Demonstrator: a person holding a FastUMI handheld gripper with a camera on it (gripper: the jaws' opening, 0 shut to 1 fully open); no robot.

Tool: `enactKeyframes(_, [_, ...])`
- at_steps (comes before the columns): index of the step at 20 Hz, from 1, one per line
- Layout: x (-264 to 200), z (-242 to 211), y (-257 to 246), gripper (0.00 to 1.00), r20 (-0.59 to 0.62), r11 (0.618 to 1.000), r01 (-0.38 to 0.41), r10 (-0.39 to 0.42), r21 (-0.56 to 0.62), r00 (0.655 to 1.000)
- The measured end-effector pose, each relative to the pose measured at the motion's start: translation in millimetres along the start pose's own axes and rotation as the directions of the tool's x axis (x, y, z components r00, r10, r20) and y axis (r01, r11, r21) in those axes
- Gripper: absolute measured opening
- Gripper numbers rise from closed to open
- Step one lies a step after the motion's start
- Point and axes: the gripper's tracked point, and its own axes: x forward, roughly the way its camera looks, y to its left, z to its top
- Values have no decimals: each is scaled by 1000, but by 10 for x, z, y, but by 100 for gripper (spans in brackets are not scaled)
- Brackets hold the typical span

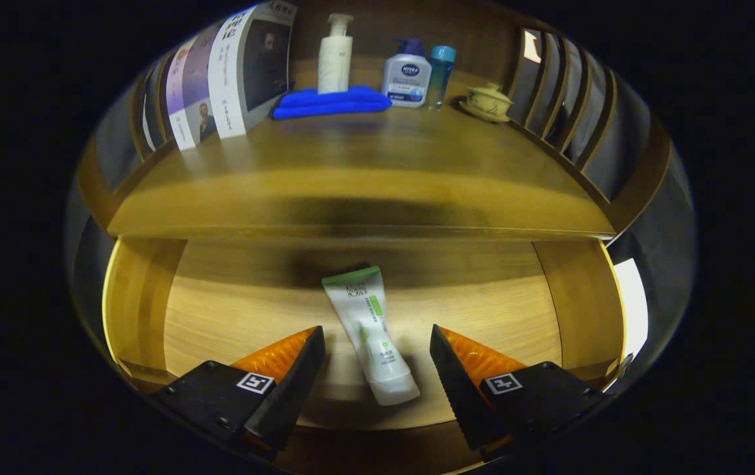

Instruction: Pull open the drawer, take out the items inside it, and place them on the countertop above the cabinet.

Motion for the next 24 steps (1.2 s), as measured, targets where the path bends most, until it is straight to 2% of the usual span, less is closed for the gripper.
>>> enactKeyframes(3, [32, -25, 4, 84, -26, 1000, -17, 17, 17, 1000])
enactKeyframes(6, [68, -67, 27, 79, -53, 998, -41, 44, 54, 998])
enactKeyframes(9, [119, -82, -7, 78, -70, 996, -40, 45, 79, 997])
enactKeyframes(13, [180, -129, 39, 44, -94, 990, -72, 83, 119, 992])
enactKeyframes(17, [164, -35, 29, 25, -23, 984, -81, 85, 156, 996])
enactKeyframes(18, [184, -27, 51, 16, -12, 983, -90, 93, 163, 996])
enactKeyframes(24, [40, -3, 20, 15, 33, 991, -57, 53, 121, 998])
